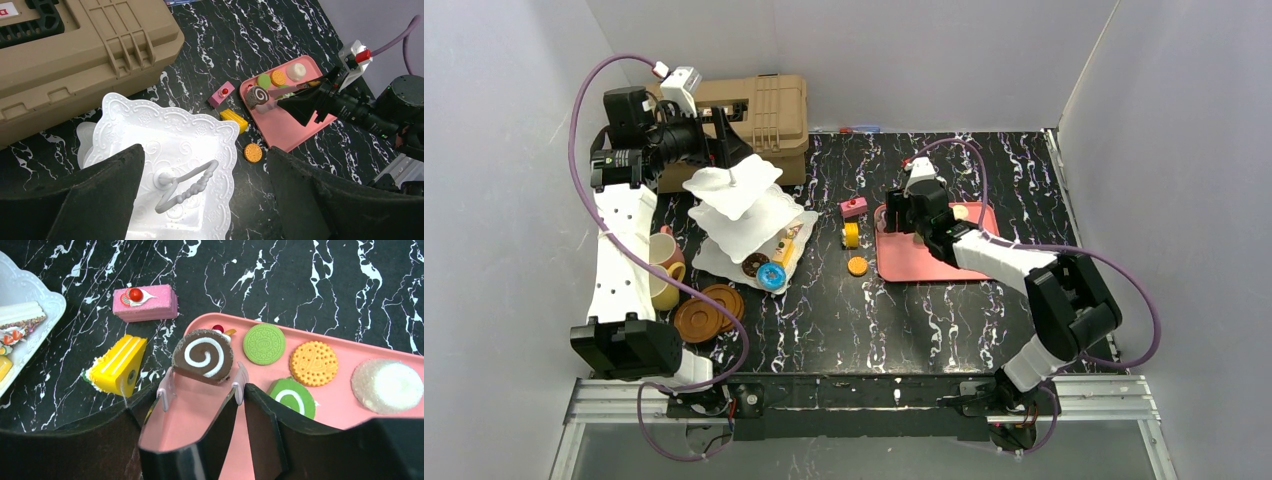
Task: Serve the afternoon tea
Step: Pick up the desert from the tray, then place the desert on the desert table.
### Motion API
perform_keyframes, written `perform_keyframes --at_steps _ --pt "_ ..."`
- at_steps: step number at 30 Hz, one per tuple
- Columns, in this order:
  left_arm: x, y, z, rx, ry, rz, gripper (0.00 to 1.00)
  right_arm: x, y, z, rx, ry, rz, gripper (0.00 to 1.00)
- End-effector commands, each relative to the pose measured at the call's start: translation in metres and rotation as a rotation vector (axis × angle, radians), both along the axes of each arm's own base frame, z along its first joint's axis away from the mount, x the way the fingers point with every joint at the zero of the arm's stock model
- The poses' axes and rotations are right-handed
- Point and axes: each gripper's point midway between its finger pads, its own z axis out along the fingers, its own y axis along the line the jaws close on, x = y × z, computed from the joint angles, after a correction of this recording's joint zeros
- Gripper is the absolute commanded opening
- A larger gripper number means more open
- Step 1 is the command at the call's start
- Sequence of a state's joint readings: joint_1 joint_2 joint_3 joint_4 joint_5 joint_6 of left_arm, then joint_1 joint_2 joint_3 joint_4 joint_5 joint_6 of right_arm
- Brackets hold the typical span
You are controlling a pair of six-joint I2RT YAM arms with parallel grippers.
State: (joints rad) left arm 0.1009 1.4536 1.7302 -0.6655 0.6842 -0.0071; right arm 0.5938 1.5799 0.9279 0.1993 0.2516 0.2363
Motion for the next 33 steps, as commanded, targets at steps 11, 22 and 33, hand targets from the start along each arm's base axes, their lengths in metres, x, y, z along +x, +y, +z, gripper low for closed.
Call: perform_keyframes --at_steps 11,22,33 --pt "-0.013 -0.005 0.007 0.028 -0.054 -0.052 0.93 0.036 0.020 0.024 0.121 -0.134 0.006 0.63" --pt "-0.016 -0.004 0.005 0.047 -0.064 -0.058 0.95 0.024 0.033 0.070 0.183 -0.204 0.091 0.22" --pt "-0.018 -0.003 0.006 0.047 -0.065 -0.046 0.94 -0.022 0.128 0.182 0.352 -0.357 0.308 0.21"
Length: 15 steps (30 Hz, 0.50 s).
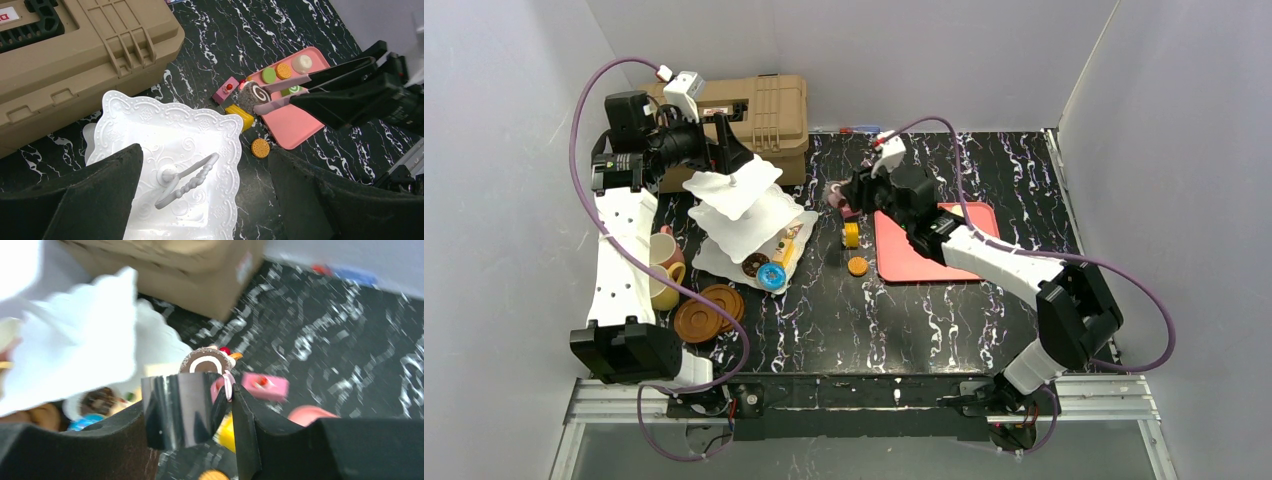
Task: Serve the afternoon tea
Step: Place the desert on the desert table.
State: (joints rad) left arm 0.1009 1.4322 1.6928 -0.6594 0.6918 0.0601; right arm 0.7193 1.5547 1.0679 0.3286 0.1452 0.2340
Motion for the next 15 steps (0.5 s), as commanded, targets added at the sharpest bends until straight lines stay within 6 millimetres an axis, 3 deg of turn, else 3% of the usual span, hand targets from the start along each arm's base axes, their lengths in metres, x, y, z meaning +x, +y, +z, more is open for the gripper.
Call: perform_keyframes --at_steps 1,7,15 --pt "-0.014 -0.004 0.012 0.006 -0.038 -0.014 0.94 -0.015 0.048 0.084 0.164 -0.145 0.105 0.21" --pt "-0.015 0.003 0.014 0.035 -0.039 0.023 0.94 -0.022 0.095 0.099 0.205 -0.166 0.186 0.22" --pt "-0.014 0.011 0.015 0.072 -0.057 0.063 0.94 -0.023 0.125 0.092 0.235 -0.157 0.226 0.25"
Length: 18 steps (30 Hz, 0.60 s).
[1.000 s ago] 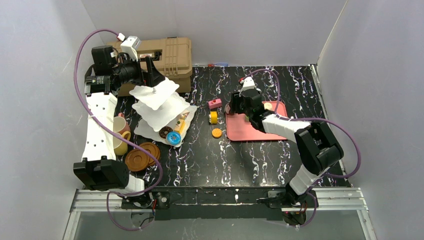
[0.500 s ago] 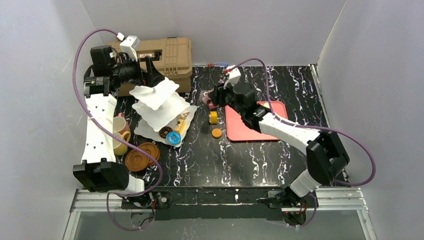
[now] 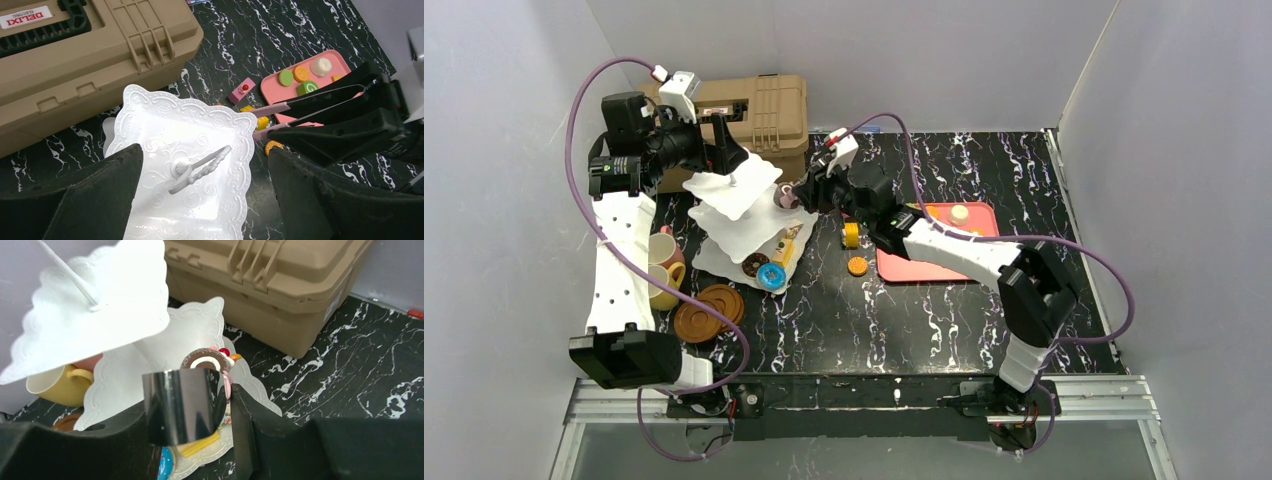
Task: Serve the afternoon tea
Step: Place the desert on the desert table.
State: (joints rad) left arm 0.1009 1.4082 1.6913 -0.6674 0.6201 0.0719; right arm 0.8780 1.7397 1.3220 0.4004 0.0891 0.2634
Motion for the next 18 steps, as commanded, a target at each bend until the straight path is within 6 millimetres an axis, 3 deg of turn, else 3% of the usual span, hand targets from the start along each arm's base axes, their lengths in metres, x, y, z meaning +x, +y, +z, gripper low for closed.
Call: perform_keyframes --at_steps 1,8,18 --pt "-0.012 0.001 0.013 0.028 -0.040 0.004 0.94 0.001 0.017 0.044 0.119 -0.074 0.018 0.27" --pt "-0.014 0.001 0.013 0.035 -0.042 -0.001 0.93 -0.007 0.026 0.045 0.115 -0.070 0.043 0.48" --pt "-0.014 0.001 0.013 0.034 -0.043 -0.002 0.93 -0.022 0.027 0.056 0.117 -0.084 0.087 0.65"
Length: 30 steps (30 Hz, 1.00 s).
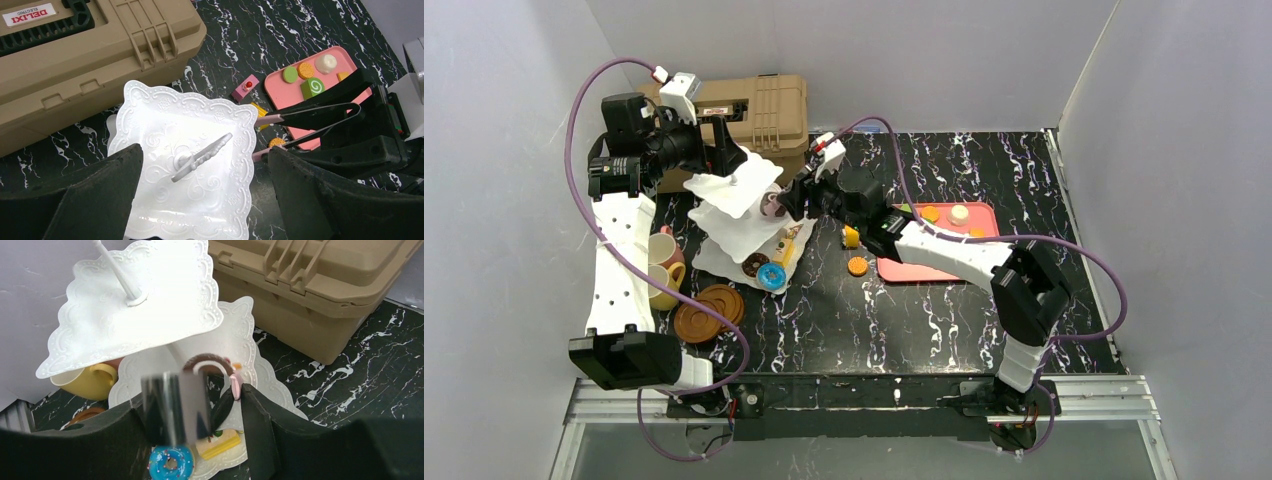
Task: Serve the afternoon tea
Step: Place the desert on the desert table, then pick up the dessert at the center of the board.
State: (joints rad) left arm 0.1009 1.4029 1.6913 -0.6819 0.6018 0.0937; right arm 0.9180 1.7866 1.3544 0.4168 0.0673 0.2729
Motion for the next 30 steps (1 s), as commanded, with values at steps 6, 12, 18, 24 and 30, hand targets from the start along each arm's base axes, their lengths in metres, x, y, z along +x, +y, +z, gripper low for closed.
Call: perform_keyframes --at_steps 6,12,18,24,30 --pt "-0.012 -0.001 0.018 0.016 -0.052 -0.005 0.94 -0.010 -0.003 0.064 0.110 -0.091 0.017 0.68" --pt "-0.012 -0.001 0.019 0.014 -0.051 -0.004 0.94 -0.012 -0.014 0.075 0.128 -0.098 -0.001 0.63" --pt "-0.011 0.000 0.019 0.021 -0.053 -0.003 0.94 -0.009 -0.050 0.068 0.112 -0.073 -0.047 0.61" --pt "-0.011 -0.002 0.018 0.012 -0.045 -0.007 0.93 0.000 -0.092 0.035 0.044 -0.020 -0.123 0.61" --pt "-0.012 -0.002 0.022 0.008 -0.054 -0.010 0.93 0.040 -0.135 -0.012 -0.045 0.036 -0.240 0.62"
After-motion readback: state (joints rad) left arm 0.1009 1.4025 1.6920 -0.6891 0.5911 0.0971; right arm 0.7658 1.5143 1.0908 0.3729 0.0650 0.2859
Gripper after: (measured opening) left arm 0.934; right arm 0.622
